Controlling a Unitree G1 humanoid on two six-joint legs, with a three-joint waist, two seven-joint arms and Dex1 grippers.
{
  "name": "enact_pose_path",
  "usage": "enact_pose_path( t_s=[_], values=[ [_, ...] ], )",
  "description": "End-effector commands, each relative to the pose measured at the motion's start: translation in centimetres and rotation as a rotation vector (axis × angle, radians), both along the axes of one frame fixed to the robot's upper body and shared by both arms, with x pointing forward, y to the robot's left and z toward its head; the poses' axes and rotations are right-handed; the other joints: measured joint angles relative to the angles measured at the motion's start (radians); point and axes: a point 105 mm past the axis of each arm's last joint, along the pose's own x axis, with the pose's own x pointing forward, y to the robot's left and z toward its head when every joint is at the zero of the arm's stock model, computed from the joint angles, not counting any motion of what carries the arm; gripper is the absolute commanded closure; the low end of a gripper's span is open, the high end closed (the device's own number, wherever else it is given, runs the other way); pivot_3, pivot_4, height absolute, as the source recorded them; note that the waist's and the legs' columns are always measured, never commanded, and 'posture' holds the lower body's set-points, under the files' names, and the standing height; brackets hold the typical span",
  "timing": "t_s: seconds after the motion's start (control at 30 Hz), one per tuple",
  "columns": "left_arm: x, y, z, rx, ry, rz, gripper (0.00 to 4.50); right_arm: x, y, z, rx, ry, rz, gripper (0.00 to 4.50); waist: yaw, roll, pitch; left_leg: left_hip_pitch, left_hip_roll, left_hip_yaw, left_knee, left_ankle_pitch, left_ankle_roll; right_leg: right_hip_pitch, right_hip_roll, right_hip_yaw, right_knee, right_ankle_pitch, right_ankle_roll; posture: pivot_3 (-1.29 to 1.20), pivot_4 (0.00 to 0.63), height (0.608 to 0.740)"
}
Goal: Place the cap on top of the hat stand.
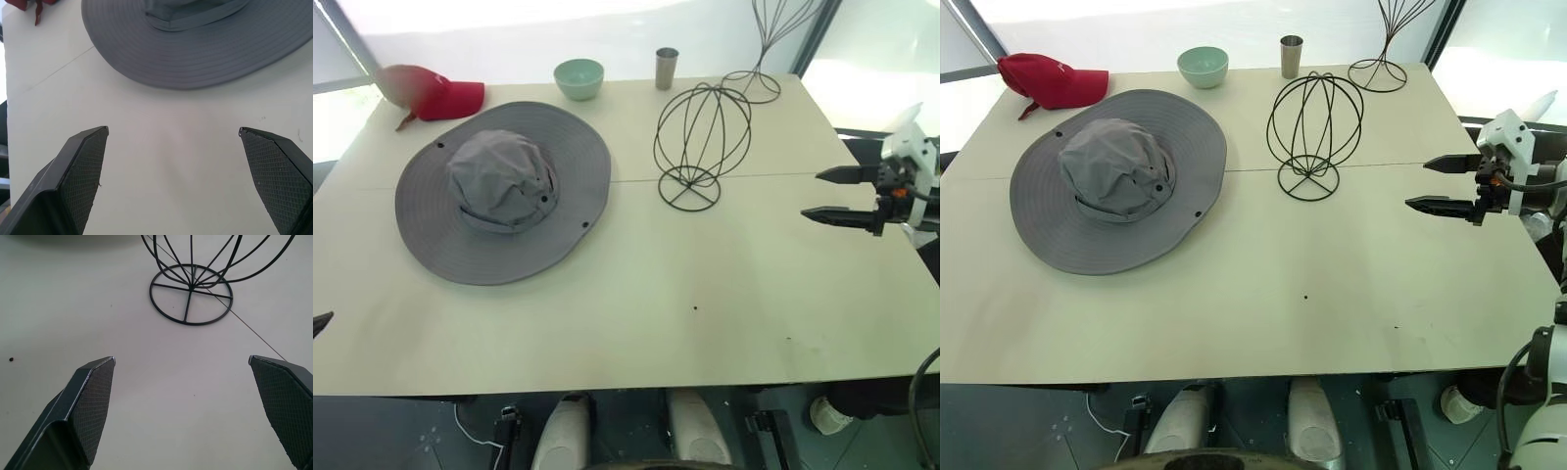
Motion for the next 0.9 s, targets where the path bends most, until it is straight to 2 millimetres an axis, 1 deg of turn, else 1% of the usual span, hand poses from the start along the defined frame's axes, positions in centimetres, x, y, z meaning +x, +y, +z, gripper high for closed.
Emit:
enact_pose_path(
  t_s=[0.03,0.17,0.37,0.5,0.57,0.63,0.7,0.8,0.9],
  values=[
    [-0.1,-0.2,0.6,0.018,-0.026,-0.015,0.02,0.1,0.0,1.4,-0.010,-0.055,0.005,0.00,0.000,0.000,0.000,0.000,0.000,0.000,0.000,0.000,0.000,0.000,0.000,0.000,0.000,0.000,0.000,0.00,0.150,0.740],
    [0.0,0.0,0.4,0.016,-0.026,0.005,0.02,0.3,-0.1,1.4,-0.018,-0.069,-0.005,0.00,0.000,0.000,0.000,0.000,0.000,0.000,0.000,0.000,0.000,0.000,0.000,0.000,0.000,0.000,0.000,0.00,0.150,0.740],
    [0.5,-0.3,0.5,0.005,-0.036,-0.009,0.02,0.6,-0.1,1.4,-0.006,-0.073,-0.027,0.00,0.000,0.000,0.000,0.000,0.000,0.000,0.000,0.000,0.000,0.000,0.000,0.000,0.000,0.000,0.000,0.00,0.150,0.740],
    [1.3,-1.2,0.9,0.013,-0.045,-0.051,0.02,0.4,0.4,1.6,0.020,-0.061,-0.011,0.00,0.000,0.000,0.000,0.000,0.000,0.000,0.000,0.000,0.000,0.000,0.000,0.000,0.000,0.000,0.000,0.00,0.150,0.740],
    [2.1,-2.3,1.2,0.041,-0.062,-0.098,0.02,0.2,0.9,1.9,0.027,-0.063,0.014,0.00,0.001,0.000,0.000,0.000,0.000,0.000,0.000,0.000,0.000,0.000,0.000,0.000,0.000,0.001,0.002,0.00,0.150,0.740],
    [3.0,-4.1,1.7,0.074,-0.076,-0.174,0.02,-0.1,1.6,2.1,0.025,-0.068,0.045,0.00,0.002,0.000,0.000,0.000,0.000,0.000,0.000,0.000,0.000,0.000,0.000,0.000,0.000,0.001,0.002,0.00,0.150,0.740],
    [3.8,-5.8,1.6,0.127,-0.071,-0.257,0.02,-0.8,2.7,2.1,0.021,-0.054,0.099,0.00,0.005,0.000,0.000,0.000,0.000,0.000,0.000,0.000,0.000,0.000,0.000,0.000,0.000,0.001,0.002,0.00,0.150,0.740],
    [4.8,-7.9,0.4,0.272,-0.031,-0.374,0.02,-2.9,5.5,2.0,0.042,-0.015,0.215,0.00,0.006,0.000,0.000,0.000,0.000,0.000,0.000,0.000,0.000,0.001,0.000,0.000,0.000,0.001,0.002,0.00,0.150,0.740],
    [5.7,-9.3,-1.2,0.409,0.002,-0.477,0.02,-5.1,8.4,2.0,0.079,0.007,0.307,0.00,0.006,0.001,0.000,0.000,0.000,0.000,0.000,0.000,0.000,0.000,0.000,0.000,0.000,0.001,0.002,0.00,0.150,0.740]
  ],
)
